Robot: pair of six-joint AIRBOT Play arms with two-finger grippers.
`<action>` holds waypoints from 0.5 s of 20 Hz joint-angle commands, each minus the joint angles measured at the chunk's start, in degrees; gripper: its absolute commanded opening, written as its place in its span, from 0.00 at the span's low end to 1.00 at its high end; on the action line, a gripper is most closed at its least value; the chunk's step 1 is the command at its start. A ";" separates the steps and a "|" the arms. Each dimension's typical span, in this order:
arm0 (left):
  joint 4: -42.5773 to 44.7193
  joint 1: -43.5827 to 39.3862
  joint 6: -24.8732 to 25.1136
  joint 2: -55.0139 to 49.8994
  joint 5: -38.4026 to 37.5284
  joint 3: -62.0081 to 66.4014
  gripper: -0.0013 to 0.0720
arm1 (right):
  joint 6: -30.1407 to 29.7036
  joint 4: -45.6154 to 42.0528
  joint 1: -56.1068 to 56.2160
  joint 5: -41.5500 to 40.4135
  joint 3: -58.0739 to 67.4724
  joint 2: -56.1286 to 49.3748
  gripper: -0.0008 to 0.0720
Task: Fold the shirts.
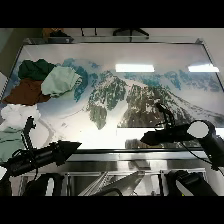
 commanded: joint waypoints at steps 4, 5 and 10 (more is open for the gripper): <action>0.02 -0.04 0.02 -0.02 0.02 -0.04 0.03 | 0.02 0.02 0.04 0.02 -0.17 0.04 0.04; 0.02 -0.04 0.00 -0.02 0.02 -0.04 0.03 | 0.02 0.02 0.04 0.00 -0.17 0.04 0.04; 0.37 -0.02 0.15 -0.04 0.57 0.26 0.03 | 0.02 0.02 0.04 0.02 -0.17 0.04 0.04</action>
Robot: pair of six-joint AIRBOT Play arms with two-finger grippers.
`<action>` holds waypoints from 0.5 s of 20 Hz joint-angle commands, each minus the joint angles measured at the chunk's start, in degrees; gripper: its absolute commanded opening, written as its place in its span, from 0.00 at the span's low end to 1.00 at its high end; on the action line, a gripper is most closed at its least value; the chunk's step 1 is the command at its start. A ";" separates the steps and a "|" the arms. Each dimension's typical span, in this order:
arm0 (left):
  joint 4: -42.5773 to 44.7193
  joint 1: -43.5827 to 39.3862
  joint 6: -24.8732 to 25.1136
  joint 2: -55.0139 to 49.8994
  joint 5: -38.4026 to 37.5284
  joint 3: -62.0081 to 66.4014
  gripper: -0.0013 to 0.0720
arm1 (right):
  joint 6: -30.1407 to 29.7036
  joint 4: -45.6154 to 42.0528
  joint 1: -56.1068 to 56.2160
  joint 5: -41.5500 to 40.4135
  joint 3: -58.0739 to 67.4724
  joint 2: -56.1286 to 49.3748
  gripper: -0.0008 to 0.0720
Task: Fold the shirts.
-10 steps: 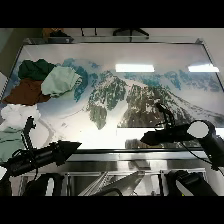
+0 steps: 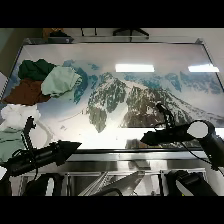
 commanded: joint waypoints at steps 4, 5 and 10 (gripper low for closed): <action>-0.33 -0.04 -0.20 -0.04 0.55 0.37 0.03 | 0.02 0.02 0.04 -0.02 -0.02 0.04 0.04; -0.31 -0.04 -0.20 -0.04 0.52 0.37 0.03 | 0.02 -0.02 0.04 -0.13 -0.02 0.04 0.04; -0.50 -0.04 -0.22 -0.04 4.11 0.37 0.03 | 0.02 3.96 0.04 -0.83 -0.04 -0.28 0.04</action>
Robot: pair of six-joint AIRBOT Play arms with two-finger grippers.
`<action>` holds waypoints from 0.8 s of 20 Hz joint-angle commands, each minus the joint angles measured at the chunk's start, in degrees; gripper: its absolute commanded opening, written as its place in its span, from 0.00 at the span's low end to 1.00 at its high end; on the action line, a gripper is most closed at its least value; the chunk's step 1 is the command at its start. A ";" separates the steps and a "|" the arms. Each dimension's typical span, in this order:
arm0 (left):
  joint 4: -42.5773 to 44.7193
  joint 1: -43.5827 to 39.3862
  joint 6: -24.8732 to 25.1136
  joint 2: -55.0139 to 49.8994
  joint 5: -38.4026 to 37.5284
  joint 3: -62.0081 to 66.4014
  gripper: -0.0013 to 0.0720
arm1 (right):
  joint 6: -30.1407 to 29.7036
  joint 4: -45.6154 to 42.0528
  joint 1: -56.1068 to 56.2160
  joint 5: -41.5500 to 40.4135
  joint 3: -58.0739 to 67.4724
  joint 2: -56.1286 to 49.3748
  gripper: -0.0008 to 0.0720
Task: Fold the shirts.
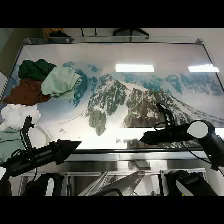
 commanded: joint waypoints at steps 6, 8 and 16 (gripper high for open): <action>5.29 0.00 0.20 -3.87 29.97 1.46 0.04 | -0.02 3.10 -0.09 -8.61 -0.02 -1.31 0.05; 14.34 0.00 0.79 -11.85 37.57 5.38 0.64 | 0.02 -0.76 -0.09 -11.87 -0.02 -3.13 0.06; 30.51 2.82 1.20 -60.50 40.81 31.93 0.93 | 0.02 -8.20 -1.22 -25.46 -0.02 -13.77 0.47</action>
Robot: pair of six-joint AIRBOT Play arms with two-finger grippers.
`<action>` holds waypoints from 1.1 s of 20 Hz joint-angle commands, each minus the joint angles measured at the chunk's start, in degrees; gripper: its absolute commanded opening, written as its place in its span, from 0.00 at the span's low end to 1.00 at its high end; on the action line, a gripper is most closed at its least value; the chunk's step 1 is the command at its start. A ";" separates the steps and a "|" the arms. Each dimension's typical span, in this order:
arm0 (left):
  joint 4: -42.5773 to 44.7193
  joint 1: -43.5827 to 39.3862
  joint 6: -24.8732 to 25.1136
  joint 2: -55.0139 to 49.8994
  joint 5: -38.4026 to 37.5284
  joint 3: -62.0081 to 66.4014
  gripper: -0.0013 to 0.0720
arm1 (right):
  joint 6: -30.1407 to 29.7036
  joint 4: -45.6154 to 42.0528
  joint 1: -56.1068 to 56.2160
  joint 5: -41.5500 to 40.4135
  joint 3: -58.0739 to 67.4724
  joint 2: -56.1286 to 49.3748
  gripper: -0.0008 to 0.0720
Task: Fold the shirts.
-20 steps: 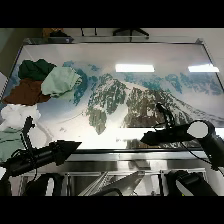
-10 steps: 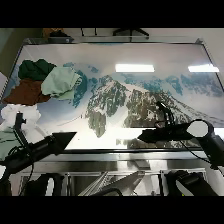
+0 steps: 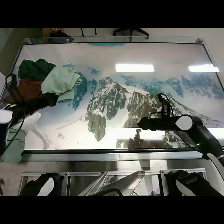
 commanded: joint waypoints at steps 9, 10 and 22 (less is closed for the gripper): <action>4.70 5.62 0.11 -45.55 1.44 33.59 0.98 | 0.02 -1.70 -5.49 -3.65 -0.02 -6.10 0.73; 4.63 5.46 0.07 -48.00 1.55 36.61 0.98 | 0.15 -1.70 -5.49 -3.67 -0.02 -6.10 0.73; 3.52 -1.16 -3.34 -53.70 -22.95 64.89 0.03 | 0.22 -1.73 -5.57 -3.67 0.17 -6.10 0.13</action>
